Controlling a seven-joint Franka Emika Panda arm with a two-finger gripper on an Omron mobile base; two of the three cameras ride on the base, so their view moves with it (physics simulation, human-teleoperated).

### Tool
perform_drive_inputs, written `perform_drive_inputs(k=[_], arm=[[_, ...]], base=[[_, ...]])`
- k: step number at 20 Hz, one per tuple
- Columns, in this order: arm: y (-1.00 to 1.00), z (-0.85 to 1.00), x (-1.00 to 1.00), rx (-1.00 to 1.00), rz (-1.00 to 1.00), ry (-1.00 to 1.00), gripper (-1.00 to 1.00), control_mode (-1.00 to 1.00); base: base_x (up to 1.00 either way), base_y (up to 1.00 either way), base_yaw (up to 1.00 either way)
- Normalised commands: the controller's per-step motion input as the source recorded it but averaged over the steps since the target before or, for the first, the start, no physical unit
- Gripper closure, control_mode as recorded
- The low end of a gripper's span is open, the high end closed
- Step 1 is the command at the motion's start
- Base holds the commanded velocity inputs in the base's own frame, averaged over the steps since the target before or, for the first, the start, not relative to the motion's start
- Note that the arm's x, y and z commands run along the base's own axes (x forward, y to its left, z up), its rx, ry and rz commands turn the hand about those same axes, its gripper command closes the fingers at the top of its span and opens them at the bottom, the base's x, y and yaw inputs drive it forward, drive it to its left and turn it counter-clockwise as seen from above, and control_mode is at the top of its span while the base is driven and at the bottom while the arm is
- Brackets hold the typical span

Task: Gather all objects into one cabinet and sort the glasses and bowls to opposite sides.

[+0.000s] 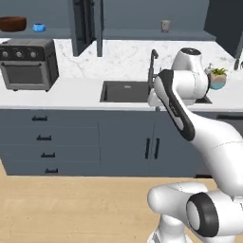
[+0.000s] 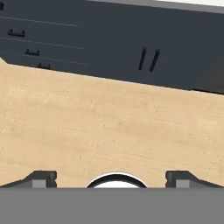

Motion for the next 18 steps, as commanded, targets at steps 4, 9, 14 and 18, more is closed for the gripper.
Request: perform_drive_inputs(k=[4, 9, 14, 18], arm=[[0.00, 0.00, 0.00, 0.00, 0.00, 0.00, -1.00, 1.00], [0.00, 0.00, 0.00, 0.00, 0.00, 0.00, -1.00, 1.00], [0.00, 0.00, 0.00, 0.00, 0.00, 0.00, -1.00, 1.00], [0.00, 0.00, 0.00, 0.00, 0.00, 0.00, -1.00, 1.00]], base=[[0.52, -0.25, -0.27], [0.79, -0.02, -0.39], [0.90, -0.04, -0.32], [1.00, 0.28, -0.06]])
